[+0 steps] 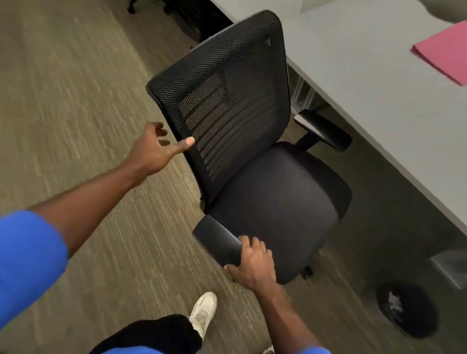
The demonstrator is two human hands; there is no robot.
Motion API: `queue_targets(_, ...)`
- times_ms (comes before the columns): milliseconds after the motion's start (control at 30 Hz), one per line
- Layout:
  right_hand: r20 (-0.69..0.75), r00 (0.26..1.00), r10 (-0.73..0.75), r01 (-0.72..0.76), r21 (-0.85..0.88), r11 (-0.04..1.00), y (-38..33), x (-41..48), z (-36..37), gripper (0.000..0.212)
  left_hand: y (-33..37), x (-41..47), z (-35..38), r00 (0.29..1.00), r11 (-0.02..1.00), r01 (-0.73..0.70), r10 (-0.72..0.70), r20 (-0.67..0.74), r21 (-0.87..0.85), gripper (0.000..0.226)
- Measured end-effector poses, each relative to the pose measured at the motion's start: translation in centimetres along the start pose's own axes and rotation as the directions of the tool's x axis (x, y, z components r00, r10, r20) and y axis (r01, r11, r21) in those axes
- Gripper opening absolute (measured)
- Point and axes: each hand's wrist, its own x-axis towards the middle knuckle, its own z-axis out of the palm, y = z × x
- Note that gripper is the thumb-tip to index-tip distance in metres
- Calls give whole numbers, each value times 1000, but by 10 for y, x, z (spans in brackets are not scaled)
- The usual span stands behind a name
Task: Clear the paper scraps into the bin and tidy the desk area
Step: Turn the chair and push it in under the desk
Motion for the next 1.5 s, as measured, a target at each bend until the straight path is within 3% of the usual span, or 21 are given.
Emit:
queue_targets(133, 14, 1000, -16, 17, -108, 994, -29, 19, 15, 88, 17, 44, -6, 992, 966, -95, 112, 58, -238, 70)
queue_targets(200, 6, 1000, -22, 23, -159, 987, -34, 24, 21, 88, 16, 54, 0, 990, 964, -83, 109, 90, -252, 55)
queue_targets(367, -26, 999, -21, 15, -231, 973, -34, 27, 33, 77, 13, 54, 7, 985, 985, -51, 77, 157, -165, 56)
queue_targets(733, -23, 998, 59, -63, -246, 967, -17, 8, 42, 69, 13, 32, 11, 950, 980, -62, 115, 290, -188, 43)
queue_targets(1133, 18, 1000, -1, 7, -344, 939, 76, -40, 26, 78, 11, -55, 51, 931, 969, -114, 181, 318, -219, 32)
queue_targets(1267, -27, 999, -32, 21, -352, 936, 107, -53, 19, 68, 21, -84, 70, 937, 975, -149, 192, 290, -163, 27)
queue_targets(1500, -27, 989, 148, -149, -322, 935, 146, -87, 19, 56, 39, -139, 113, 926, 965, -260, 259, 276, -32, 32)
